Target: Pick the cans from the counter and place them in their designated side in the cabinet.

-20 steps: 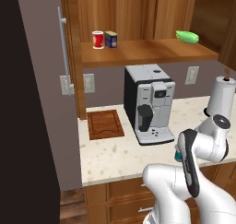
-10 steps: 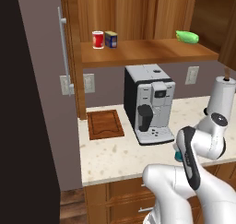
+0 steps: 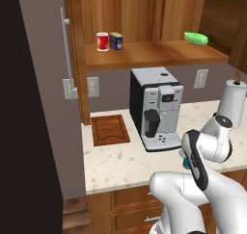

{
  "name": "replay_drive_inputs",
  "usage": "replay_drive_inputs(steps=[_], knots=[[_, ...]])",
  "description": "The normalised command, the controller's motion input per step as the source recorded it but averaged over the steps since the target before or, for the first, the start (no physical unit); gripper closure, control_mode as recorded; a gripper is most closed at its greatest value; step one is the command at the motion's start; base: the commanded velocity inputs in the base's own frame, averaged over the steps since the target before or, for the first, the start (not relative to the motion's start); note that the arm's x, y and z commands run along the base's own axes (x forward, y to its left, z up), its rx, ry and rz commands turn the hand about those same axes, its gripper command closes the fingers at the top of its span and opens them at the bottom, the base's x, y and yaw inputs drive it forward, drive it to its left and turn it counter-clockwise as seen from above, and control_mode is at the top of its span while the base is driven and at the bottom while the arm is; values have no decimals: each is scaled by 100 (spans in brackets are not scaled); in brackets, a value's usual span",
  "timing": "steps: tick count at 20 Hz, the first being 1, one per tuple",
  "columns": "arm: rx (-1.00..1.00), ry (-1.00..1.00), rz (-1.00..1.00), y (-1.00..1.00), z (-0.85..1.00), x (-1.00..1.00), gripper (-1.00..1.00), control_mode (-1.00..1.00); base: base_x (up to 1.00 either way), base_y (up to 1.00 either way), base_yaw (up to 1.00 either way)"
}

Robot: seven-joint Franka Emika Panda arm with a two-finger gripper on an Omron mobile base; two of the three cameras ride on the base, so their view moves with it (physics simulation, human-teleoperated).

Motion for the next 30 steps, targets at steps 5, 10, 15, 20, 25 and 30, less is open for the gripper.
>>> replay_drive_inputs(steps=[5, 10, 15, 20, 25, 30], knots=[[-5, 0, 0, 14, -45, 1, -100, -100, 0, 0, 0], [-1, 0, 0, 27, -51, 11, -100, -100, 0, 0, 0], [0, 0, 0, 28, -51, 14, -100, -100, 0, 0, 0], [-4, 0, 0, 27, -49, 5, 100, -100, 0, 0, 0], [-4, -6, 0, 14, -24, -1, 100, -100, 0, 0, 0], [-3, -10, 0, 6, -6, -12, 100, -100, 0, 0, 0]])
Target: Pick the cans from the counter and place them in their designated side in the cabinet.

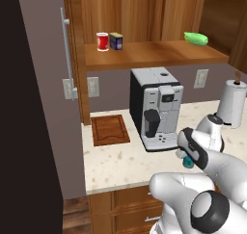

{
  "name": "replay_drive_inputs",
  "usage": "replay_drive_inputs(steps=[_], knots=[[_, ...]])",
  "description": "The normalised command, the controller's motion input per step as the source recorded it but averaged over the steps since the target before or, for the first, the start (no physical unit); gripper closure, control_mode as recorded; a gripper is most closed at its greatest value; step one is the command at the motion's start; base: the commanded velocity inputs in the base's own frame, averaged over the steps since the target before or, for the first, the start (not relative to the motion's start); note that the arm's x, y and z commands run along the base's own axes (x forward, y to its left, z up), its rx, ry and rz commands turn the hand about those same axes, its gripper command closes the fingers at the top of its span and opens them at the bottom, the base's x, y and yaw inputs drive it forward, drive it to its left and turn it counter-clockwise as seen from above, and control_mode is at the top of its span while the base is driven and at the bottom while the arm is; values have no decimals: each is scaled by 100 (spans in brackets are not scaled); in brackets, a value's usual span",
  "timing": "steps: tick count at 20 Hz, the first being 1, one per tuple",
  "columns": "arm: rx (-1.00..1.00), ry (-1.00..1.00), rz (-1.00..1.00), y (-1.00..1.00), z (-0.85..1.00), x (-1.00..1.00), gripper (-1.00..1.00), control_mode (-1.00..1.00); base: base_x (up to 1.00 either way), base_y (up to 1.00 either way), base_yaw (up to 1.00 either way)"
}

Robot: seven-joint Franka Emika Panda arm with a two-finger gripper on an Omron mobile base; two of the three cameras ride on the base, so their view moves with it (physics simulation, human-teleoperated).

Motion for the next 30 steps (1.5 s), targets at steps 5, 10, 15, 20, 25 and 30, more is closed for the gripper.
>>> replay_drive_inputs(steps=[5, 10, 15, 20, 25, 30], knots=[[-3, -15, 0, 20, 6, -19, 100, -100, 0, 0, 0], [-4, -18, 0, 20, 31, -22, 100, -100, 0, 0, 0], [-4, -15, 0, 13, 37, -36, 100, -100, 0, 0, 0], [-4, -13, 0, 3, 31, -51, 100, -100, 0, 0, 0], [-4, -16, 0, 0, 37, -55, 100, -100, 0, 0, 0], [-3, -15, 0, 2, 44, -46, 100, -100, 0, 0, 0]])
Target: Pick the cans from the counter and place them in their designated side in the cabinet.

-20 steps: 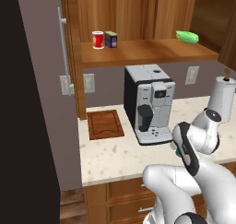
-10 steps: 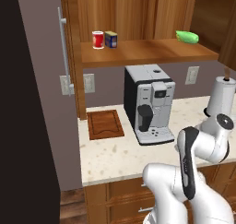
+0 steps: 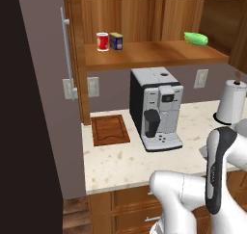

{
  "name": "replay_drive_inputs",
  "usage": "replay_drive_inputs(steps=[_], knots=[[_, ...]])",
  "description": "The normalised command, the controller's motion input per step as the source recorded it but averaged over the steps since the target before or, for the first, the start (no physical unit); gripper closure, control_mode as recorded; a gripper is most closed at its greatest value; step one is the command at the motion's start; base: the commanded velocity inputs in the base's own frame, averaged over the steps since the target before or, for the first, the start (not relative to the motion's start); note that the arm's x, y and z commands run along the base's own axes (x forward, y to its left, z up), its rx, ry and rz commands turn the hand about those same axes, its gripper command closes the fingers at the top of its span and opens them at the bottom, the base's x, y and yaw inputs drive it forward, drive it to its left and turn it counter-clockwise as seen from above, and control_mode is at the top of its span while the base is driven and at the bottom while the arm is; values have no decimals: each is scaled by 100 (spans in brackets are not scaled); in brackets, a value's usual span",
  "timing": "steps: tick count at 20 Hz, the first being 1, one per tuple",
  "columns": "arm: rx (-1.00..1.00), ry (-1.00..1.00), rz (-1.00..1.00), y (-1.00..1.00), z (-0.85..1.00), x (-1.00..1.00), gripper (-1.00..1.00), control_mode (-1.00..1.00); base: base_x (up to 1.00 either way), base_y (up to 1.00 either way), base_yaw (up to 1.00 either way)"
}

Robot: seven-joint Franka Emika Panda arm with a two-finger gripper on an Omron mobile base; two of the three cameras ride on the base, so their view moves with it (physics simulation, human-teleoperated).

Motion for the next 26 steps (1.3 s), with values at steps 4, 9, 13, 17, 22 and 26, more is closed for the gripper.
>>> replay_drive_inputs(steps=[4, 9, 13, 17, 22, 26], knots=[[-4, -15, 0, 15, 38, -41, 100, -100, 0, 0, 0], [-4, -16, 0, 27, 36, -31, 100, -100, 0, 0, 0], [-6, -18, -3, 50, 26, -18, 100, -100, 0, 0, 0], [-6, -18, -5, 50, 23, -19, 100, -100, 0, 0, 0], [-5, -20, -5, 31, 21, -36, 100, -100, 0, 0, 0], [-5, -18, -5, 39, 13, -30, 100, -100, 0, 0, 0]])
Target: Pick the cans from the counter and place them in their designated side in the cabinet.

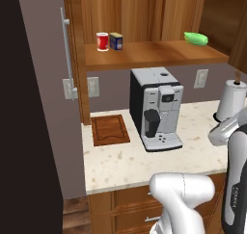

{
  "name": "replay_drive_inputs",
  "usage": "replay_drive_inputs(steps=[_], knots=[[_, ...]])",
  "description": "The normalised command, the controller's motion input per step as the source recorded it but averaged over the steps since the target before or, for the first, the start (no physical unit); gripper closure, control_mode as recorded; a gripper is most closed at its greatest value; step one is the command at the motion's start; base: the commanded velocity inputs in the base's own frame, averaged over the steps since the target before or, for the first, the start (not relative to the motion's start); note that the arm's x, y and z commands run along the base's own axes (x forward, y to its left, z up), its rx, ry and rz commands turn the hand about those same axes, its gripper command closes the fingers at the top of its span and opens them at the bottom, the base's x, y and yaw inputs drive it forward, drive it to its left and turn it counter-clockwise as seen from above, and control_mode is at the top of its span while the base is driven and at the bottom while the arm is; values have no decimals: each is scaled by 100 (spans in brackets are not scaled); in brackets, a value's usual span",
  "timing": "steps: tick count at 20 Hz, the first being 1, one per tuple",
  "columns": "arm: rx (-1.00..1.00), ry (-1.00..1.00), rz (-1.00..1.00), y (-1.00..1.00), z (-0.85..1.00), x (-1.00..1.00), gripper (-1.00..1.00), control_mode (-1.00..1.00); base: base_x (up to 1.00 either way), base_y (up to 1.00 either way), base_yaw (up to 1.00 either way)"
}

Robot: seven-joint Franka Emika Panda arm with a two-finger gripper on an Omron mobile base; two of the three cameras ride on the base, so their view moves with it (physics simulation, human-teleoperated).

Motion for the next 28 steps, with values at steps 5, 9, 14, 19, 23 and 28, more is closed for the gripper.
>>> replay_drive_inputs(steps=[5, 9, 14, 19, 23, 28], knots=[[-2, -17, -5, 40, 14, -15, 100, -100, 0, 0, 0], [-1, -15, -4, 13, 17, -29, 100, -100, 0, 0, 0], [0, -17, -3, 5, 20, -43, 100, -100, 0, 0, 0], [0, -16, -3, 13, 20, -36, 100, -100, 0, 0, 0], [0, -14, -3, 16, 18, -18, 100, -100, 0, 0, 0], [0, -11, -2, 6, 25, -1, 100, -100, 0, 0, 0]])
